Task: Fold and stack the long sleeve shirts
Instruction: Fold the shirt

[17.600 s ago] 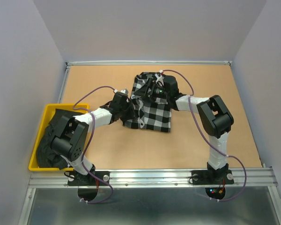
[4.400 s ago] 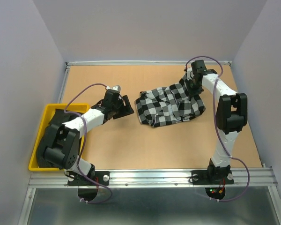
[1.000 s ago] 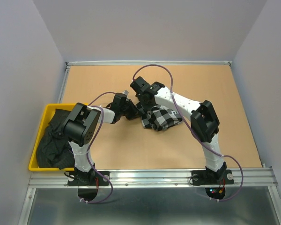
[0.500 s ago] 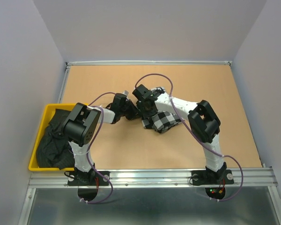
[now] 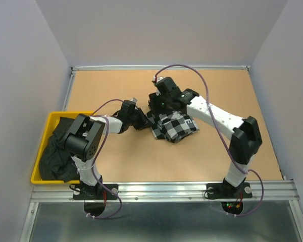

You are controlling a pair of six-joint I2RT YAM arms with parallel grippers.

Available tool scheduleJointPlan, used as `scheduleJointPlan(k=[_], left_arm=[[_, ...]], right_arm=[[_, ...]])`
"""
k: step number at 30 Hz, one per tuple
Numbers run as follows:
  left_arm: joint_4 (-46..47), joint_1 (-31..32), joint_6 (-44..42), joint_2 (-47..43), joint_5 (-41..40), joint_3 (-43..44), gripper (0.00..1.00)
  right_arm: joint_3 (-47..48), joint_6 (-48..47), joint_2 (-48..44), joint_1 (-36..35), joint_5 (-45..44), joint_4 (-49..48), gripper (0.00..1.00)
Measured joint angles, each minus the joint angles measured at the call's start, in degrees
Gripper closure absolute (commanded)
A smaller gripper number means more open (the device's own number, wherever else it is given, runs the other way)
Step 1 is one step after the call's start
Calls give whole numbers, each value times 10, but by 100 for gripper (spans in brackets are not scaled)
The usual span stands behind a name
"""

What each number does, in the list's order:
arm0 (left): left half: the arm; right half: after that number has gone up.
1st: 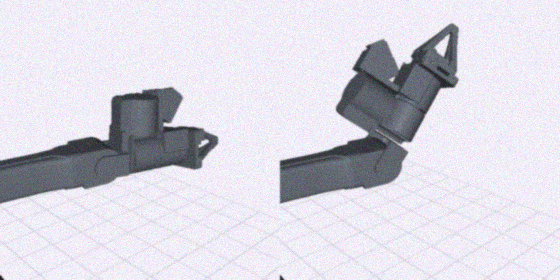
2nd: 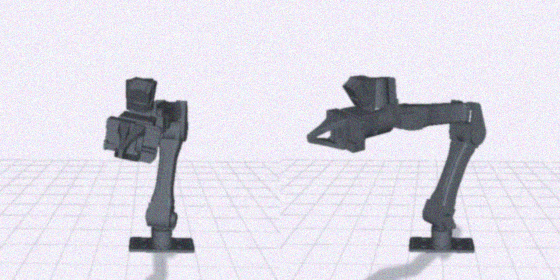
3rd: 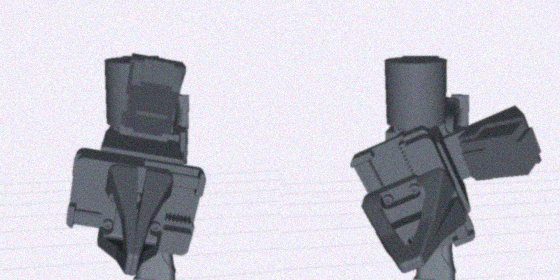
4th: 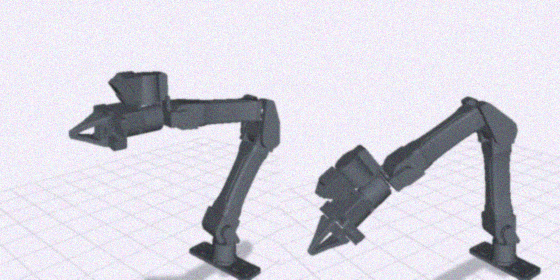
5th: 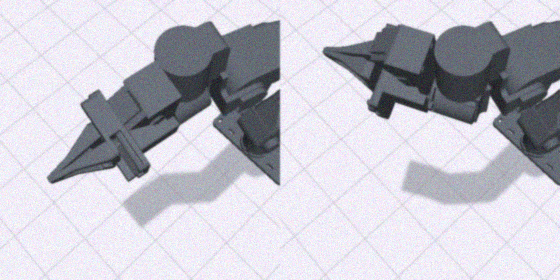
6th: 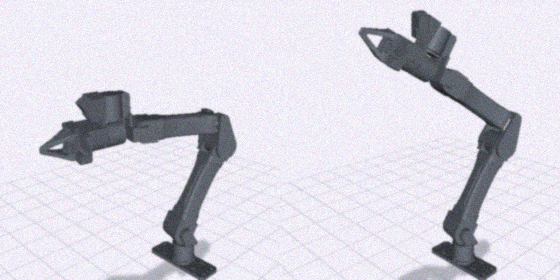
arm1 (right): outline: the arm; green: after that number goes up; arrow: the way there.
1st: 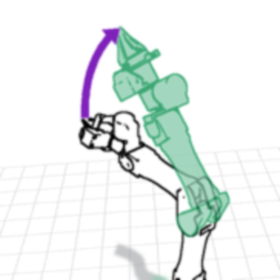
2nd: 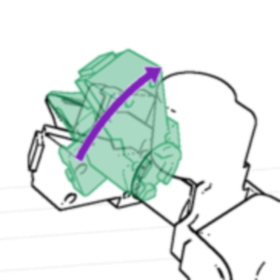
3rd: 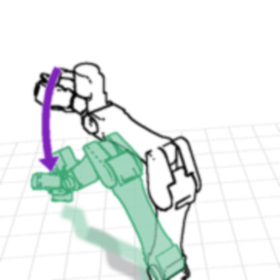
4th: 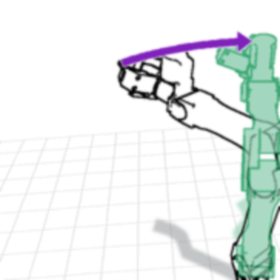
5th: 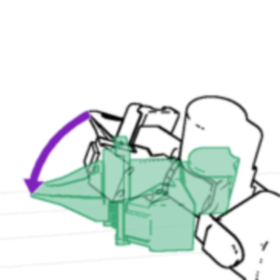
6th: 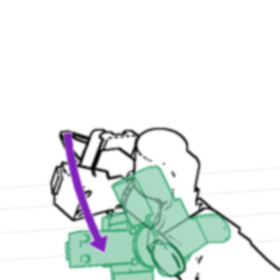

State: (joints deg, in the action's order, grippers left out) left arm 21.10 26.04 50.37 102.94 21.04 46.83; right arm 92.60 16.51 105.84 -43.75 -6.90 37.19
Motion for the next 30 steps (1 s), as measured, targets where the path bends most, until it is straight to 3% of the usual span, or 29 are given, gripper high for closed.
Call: scheduleJointPlan(k=[2, 6, 9, 15, 19, 24, 30], left_arm=[[-23, 0, -5, -21, -9, 0, 64], [-68, -3, -21, -70, -30, 2, 46], [-108, -3, -35, -102, -47, 20, 43], [-138, -3, -43, -113, -56, 97, 44], [-136, 12, -40, -48, -51, 224, 51], [-123, 39, -36, 32, -49, 297, 57], [-126, 38, -33, 129, -48, 327, 62]], right_arm=[[-21, 2, -51, 21, 10, -10, 41], [-82, 11, -127, 67, 30, -25, 46], [-158, 28, -175, 107, 69, -52, 53], [-321, 75, -234, 155, 177, -129, 71], [-385, 109, -242, 172, 239, -196, 78], [-440, 151, -242, 179, 309, -299, 82], [-512, 193, -219, 179, 373, -415, 83]])
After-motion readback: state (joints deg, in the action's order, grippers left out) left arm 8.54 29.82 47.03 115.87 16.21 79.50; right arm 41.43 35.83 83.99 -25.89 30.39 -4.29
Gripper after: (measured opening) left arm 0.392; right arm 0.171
